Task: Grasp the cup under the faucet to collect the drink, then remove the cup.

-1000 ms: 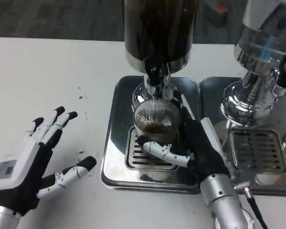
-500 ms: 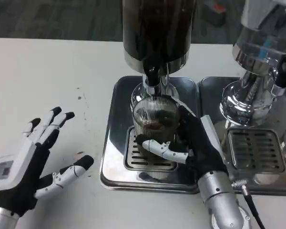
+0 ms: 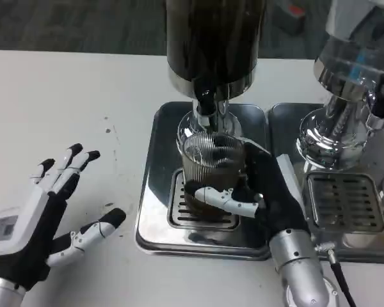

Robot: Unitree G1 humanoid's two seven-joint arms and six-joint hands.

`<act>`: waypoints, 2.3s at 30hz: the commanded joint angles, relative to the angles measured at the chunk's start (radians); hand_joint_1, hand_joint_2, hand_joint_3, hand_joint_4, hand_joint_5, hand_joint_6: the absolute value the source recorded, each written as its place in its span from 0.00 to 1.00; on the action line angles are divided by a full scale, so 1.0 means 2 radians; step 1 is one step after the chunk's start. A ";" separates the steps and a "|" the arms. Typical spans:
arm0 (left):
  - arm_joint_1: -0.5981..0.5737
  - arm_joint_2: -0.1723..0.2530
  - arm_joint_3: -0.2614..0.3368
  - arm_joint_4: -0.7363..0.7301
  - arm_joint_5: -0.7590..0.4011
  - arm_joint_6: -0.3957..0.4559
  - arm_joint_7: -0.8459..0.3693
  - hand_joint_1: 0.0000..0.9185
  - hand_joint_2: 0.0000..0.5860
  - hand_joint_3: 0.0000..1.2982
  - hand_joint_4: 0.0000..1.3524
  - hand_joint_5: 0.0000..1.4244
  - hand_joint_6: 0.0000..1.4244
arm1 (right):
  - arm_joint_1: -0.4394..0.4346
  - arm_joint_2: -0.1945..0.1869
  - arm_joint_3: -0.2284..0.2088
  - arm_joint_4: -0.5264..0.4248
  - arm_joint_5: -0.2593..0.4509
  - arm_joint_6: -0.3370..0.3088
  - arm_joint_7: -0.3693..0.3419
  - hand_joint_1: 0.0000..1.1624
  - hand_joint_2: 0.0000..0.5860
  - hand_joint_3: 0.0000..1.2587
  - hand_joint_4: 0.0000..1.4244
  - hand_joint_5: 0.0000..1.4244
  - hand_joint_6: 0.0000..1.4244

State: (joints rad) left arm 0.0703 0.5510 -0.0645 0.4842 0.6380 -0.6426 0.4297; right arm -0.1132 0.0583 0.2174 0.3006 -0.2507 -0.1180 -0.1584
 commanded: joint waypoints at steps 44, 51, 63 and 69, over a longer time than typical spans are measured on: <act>-0.024 0.029 -0.038 0.011 0.000 -0.020 -0.025 0.00 0.27 0.01 0.00 0.06 0.00 | 0.107 -0.008 0.022 -0.140 -0.017 -0.016 0.002 0.86 0.38 0.33 0.37 0.44 0.59; -0.011 0.043 -0.033 0.003 0.001 -0.023 -0.025 0.00 0.27 0.00 0.00 0.01 0.00 | 0.137 -0.013 0.022 -0.183 -0.010 -0.009 0.016 0.86 0.38 0.33 0.38 0.45 0.60; 0.015 0.063 -0.028 -0.016 -0.003 -0.016 -0.037 0.00 0.27 0.00 0.00 0.00 0.00 | 0.168 -0.013 0.025 -0.230 -0.005 -0.005 0.034 0.86 0.38 0.34 0.38 0.46 0.62; 0.033 0.065 -0.022 -0.039 -0.007 -0.015 -0.043 0.00 0.27 0.00 0.00 0.00 0.00 | 0.188 -0.010 0.027 -0.268 0.007 -0.006 0.047 0.86 0.38 0.35 0.39 0.47 0.64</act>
State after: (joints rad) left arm 0.1137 0.6663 -0.1232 0.4331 0.6336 -0.6768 0.3582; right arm 0.2578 0.0292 0.2635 -0.1731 -0.2602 -0.1129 -0.0709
